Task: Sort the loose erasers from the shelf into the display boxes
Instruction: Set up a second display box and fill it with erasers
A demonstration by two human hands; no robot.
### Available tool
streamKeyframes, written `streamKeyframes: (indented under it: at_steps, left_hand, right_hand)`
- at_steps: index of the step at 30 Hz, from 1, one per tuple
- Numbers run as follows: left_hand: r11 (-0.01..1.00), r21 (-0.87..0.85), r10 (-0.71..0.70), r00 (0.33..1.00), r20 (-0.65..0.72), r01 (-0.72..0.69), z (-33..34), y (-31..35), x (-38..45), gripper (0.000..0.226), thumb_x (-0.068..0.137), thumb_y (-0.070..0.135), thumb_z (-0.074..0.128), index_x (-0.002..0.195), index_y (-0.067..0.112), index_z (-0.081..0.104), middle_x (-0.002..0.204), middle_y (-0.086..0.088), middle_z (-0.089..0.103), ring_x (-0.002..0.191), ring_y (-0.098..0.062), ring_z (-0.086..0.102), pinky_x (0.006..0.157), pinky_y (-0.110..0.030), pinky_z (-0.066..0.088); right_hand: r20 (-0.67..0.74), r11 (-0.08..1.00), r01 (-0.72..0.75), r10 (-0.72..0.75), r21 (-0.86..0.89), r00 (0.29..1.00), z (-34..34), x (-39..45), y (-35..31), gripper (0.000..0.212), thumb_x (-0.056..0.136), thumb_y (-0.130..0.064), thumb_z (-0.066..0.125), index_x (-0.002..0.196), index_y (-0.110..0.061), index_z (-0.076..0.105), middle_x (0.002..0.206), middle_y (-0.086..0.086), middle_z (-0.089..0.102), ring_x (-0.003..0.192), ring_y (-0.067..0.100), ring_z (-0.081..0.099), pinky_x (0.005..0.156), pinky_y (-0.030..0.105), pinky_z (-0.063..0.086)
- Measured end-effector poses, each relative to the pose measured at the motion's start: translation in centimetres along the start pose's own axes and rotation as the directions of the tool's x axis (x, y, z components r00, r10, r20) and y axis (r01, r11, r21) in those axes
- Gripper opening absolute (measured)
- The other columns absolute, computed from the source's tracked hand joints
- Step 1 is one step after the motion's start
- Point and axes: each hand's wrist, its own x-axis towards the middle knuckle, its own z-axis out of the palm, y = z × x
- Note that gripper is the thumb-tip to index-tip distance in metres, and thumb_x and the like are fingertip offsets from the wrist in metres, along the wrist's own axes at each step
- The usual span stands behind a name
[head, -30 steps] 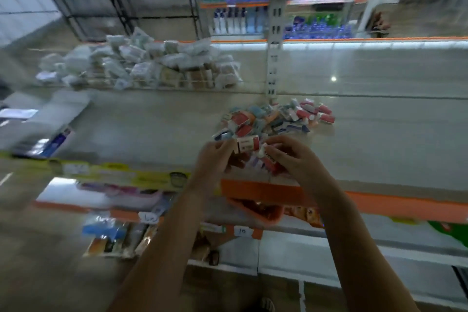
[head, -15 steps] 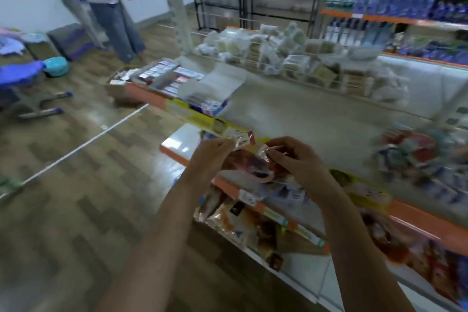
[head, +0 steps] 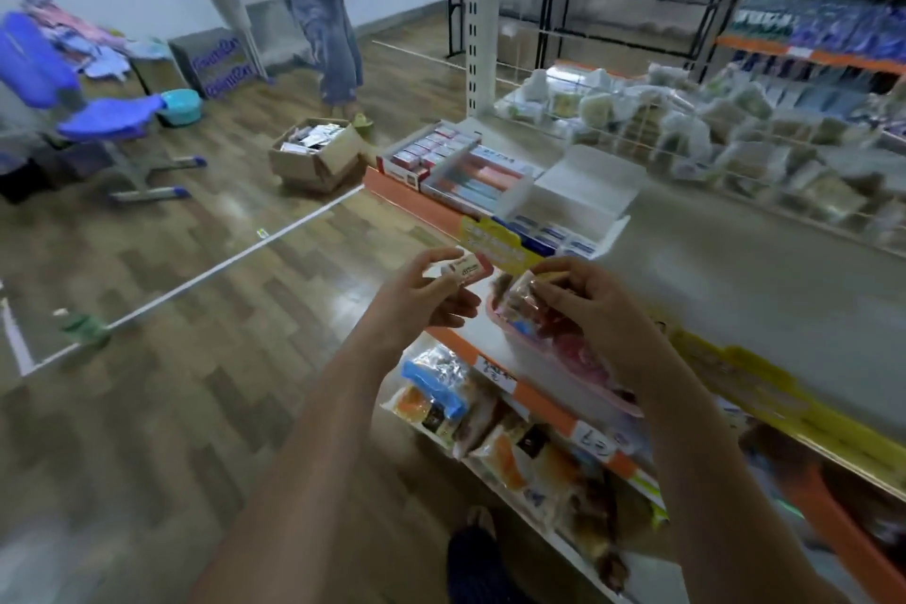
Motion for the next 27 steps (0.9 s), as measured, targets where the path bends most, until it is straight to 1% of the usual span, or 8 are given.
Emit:
streamKeyframes:
  at_steps: [6,10,13,15,18,22,24,27]
  left_hand:
    - [0.998,0.056,0.004,0.995,0.103,-0.010,-4.3,0.8,7.1,0.022,0.098,0.013,0.043,0.111,0.020,0.059,0.083,-0.004,0.071,0.080,-0.017,0.068,0.065,-0.021,0.051]
    - [1.000,0.027,-0.016,0.987,0.162,0.012,-6.7,2.3,12.6,0.020,0.097,0.014,0.047,0.109,0.023,0.060,0.083,-0.004,0.072,0.082,-0.018,0.068,0.066,-0.024,0.052]
    - [1.000,0.008,-0.023,0.978,0.207,0.022,-8.1,3.1,16.1,0.019,0.096,0.012,0.051,0.109,0.023,0.060,0.086,-0.006,0.071,0.084,-0.019,0.068,0.066,-0.024,0.053]
    - [1.000,-0.002,-0.028,0.971,0.235,0.029,-9.0,3.2,18.1,0.022,0.093,0.008,0.053,0.113,0.019,0.058,0.086,-0.006,0.071,0.084,-0.019,0.068,0.068,-0.025,0.054]
    - [0.999,-0.005,-0.036,0.966,0.256,0.039,-10.1,3.2,20.4,0.029,0.090,0.002,0.056,0.115,0.017,0.055,0.087,-0.006,0.070,0.085,-0.019,0.067,0.071,-0.026,0.055]
    - [0.999,0.050,-0.029,0.960,0.280,0.016,-12.4,3.1,23.7,0.028,0.088,0.000,0.059,0.112,0.016,0.055,0.085,-0.005,0.070,0.079,-0.013,0.068,0.064,-0.021,0.053]
    - [0.997,0.082,-0.027,0.956,0.293,0.003,-13.9,3.3,25.6,0.024,0.089,0.001,0.057,0.109,0.014,0.055,0.084,-0.005,0.070,0.075,-0.012,0.068,0.061,-0.019,0.052]
    - [0.991,0.132,-0.030,0.952,0.304,-0.011,-15.9,3.8,28.6,0.019,0.090,0.005,0.057,0.108,0.012,0.056,0.080,-0.005,0.071,0.070,-0.012,0.068,0.058,-0.020,0.052]
  right_hand:
    - [0.007,0.996,0.026,-0.027,0.083,1.000,2.0,8.2,-1.2,0.019,0.076,-0.028,0.066,0.095,-0.029,0.072,0.080,-0.003,0.070,0.071,0.012,0.067,0.061,0.024,0.054]
    - [0.033,0.996,0.041,-0.043,0.079,0.999,2.8,14.0,-2.4,0.026,0.076,-0.022,0.065,0.100,-0.029,0.073,0.095,0.006,0.071,0.085,0.018,0.068,0.071,0.026,0.055]
    - [0.037,0.995,0.024,-0.027,0.095,0.999,2.9,17.8,-3.0,0.034,0.076,-0.004,0.068,0.105,-0.023,0.070,0.102,0.011,0.068,0.089,0.017,0.068,0.074,0.024,0.055]
    - [0.029,1.000,0.026,-0.027,0.016,0.999,3.3,19.8,-3.3,0.044,0.075,0.007,0.067,0.109,-0.022,0.066,0.101,0.009,0.068,0.087,0.012,0.068,0.075,0.020,0.054]
    - [0.013,0.989,0.023,-0.021,-0.149,1.000,4.2,22.1,-3.5,0.050,0.074,0.006,0.070,0.111,-0.026,0.062,0.102,0.006,0.068,0.088,0.008,0.067,0.079,0.018,0.053]
    - [-0.050,0.961,0.019,-0.034,-0.277,0.998,5.2,24.8,-3.2,0.049,0.076,0.005,0.070,0.116,-0.022,0.060,0.110,0.006,0.063,0.098,0.012,0.063,0.091,0.026,0.050]
    - [-0.123,0.897,0.006,-0.067,-0.443,0.990,5.7,26.1,-2.9,0.045,0.078,-0.003,0.070,0.118,-0.023,0.060,0.113,0.004,0.057,0.102,0.013,0.059,0.093,0.028,0.048]
    - [-0.156,0.742,-0.022,-0.113,-0.671,0.981,6.9,28.0,-2.8,0.041,0.081,-0.015,0.068,0.121,-0.024,0.059,0.108,-0.002,0.052,0.097,0.010,0.054,0.086,0.020,0.045]
